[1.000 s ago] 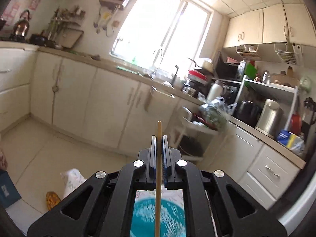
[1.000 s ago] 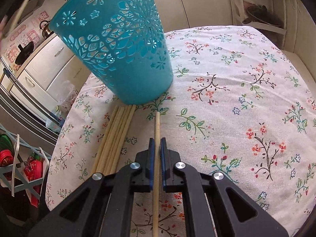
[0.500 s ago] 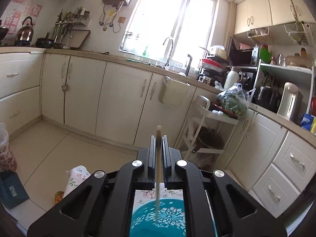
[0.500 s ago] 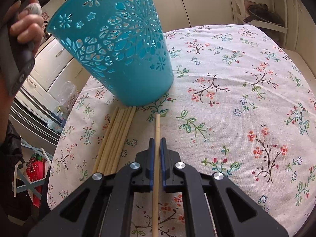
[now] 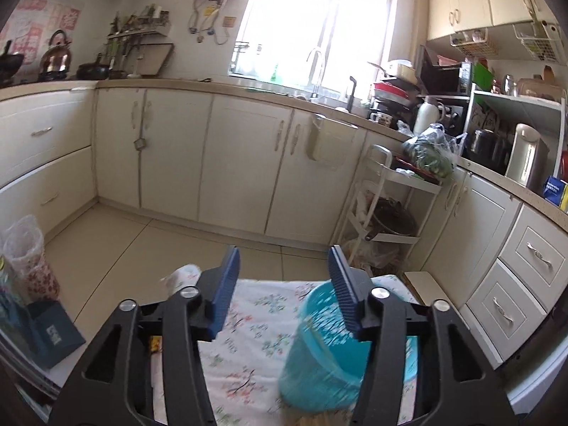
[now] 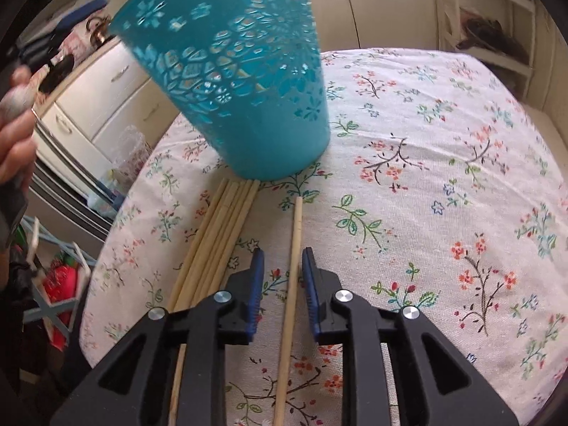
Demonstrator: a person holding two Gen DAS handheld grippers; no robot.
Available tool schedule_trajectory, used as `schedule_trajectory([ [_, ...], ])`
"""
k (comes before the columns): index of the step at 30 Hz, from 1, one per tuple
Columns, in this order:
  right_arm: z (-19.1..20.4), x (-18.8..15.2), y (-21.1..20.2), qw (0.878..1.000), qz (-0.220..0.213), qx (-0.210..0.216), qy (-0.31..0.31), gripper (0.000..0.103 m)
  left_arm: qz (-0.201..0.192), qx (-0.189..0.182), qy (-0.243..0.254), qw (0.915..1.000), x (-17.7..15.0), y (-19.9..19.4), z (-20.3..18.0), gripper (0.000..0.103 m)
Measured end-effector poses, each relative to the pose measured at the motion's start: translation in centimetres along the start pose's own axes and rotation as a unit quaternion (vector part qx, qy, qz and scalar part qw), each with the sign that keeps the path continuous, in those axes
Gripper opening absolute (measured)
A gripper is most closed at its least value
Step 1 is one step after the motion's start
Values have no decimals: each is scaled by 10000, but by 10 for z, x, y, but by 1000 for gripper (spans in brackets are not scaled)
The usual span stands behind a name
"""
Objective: Organize utensils
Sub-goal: 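Grasp a chopstick with the right gripper, lift it over the bin, release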
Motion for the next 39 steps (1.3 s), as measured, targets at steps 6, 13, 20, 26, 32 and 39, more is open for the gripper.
schedule_trajectory([
  [6, 11, 1, 4, 9960, 140, -688, -553, 5, 548, 636, -608, 9946, -47, -1, 78, 70],
  [13, 14, -4, -2, 9925, 131, -1014, -663, 5, 1265, 967, -917, 9830, -108, 27, 110, 73],
  [20, -28, 4, -83, 9827, -1573, 273, 944, 5, 1290, 1115, -788, 9822, -131, 29, 111, 83],
  [26, -10, 73, -140, 9471, -2973, 753, 943, 5, 1355, 1124, -651, 9822, -134, 31, 102, 84],
  [32, -3, 147, -152, 9079, -4050, 374, 1012, 6, 1294, 1037, -737, 9834, -133, 29, 104, 84],
  [39, -11, 175, -100, 9168, -3840, -397, 1021, 6, 1313, 1023, -790, 9829, -135, 30, 105, 84],
])
Point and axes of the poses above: each gripper's, at about its wrist camera, not at the fingertips, and y roughly the way its jaws point, z to its left, x to its top, the point moved 2 cm from there along y, roughly the way its jaws point, and after that the axes turned 10 degrees about -y, right-handed, at the moved point
